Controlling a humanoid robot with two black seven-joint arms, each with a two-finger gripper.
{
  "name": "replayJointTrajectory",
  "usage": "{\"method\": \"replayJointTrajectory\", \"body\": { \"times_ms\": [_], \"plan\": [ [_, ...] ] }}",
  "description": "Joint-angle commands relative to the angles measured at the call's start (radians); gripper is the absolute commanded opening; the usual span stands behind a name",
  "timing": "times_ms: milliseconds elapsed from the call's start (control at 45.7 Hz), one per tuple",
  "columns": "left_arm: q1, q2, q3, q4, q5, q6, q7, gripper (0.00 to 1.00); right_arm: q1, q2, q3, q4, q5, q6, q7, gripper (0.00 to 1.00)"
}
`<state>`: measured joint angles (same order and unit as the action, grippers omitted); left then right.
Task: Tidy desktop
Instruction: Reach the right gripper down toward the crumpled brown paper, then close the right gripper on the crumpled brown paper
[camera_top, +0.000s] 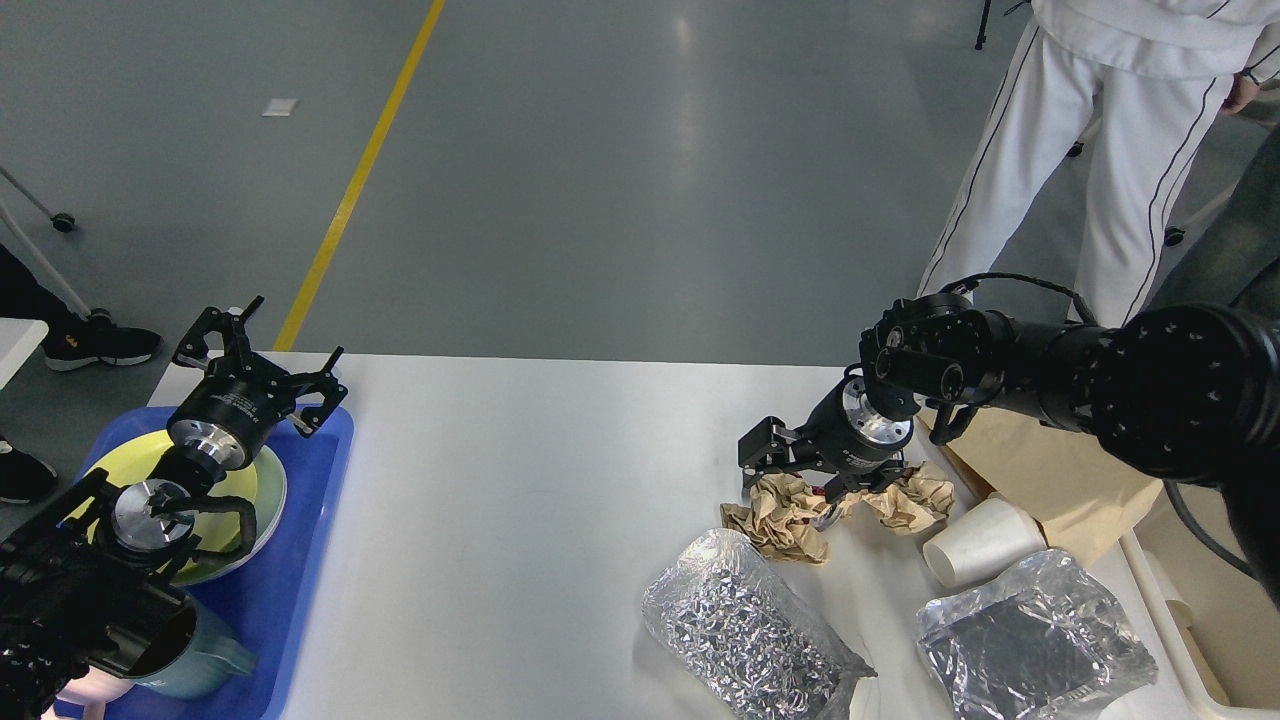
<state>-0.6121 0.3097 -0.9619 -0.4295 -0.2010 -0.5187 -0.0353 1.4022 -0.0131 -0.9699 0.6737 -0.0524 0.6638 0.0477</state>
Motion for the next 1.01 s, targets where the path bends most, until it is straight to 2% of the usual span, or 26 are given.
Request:
{"method": "replayJointTrajectory", "body": {
  "times_ms": [0,525,591,635,701,810,832,985],
  "plan": [
    [0.0,0.0,0.0,0.0,0.0,0.0,0.0,0.96,-0.046,0.004,0.023,-0.022,0.0,-0.05,0.0,1.0],
    [0.0,0.0,0.0,0.0,0.0,0.0,0.0,0.96,-0.196,0.078,0.027,-0.16,0.002,-0.095,-0.002,1.0],
    [0.0,0.0,0.0,0.0,0.0,0.0,0.0,0.96,-0.201,0.078,0.034,-0.16,0.002,-0.115,-0.003,0.93],
    [0.0,0.0,0.0,0.0,0.0,0.0,0.0,0.96,-0.204,0.078,0.036,-0.158,0.002,-0.121,-0.003,0.83],
    [0.0,0.0,0.0,0.0,0.0,0.0,0.0,0.96,-0.204,0.079,0.036,-0.152,0.003,-0.119,-0.003,0.6],
    [0.0,0.0,0.0,0.0,0.0,0.0,0.0,0.96,-0.203,0.085,0.036,-0.145,0.009,-0.107,-0.011,0.03],
    [0.0,0.0,0.0,0.0,0.0,0.0,0.0,0.96,-0.203,0.085,0.036,-0.143,0.009,-0.105,-0.012,0.0],
    [0.0,-0.001,0.0,0.0,0.0,0.0,0.0,0.96,-0.195,0.085,0.037,-0.137,0.043,-0.108,-0.016,0.0]
  ]
}}
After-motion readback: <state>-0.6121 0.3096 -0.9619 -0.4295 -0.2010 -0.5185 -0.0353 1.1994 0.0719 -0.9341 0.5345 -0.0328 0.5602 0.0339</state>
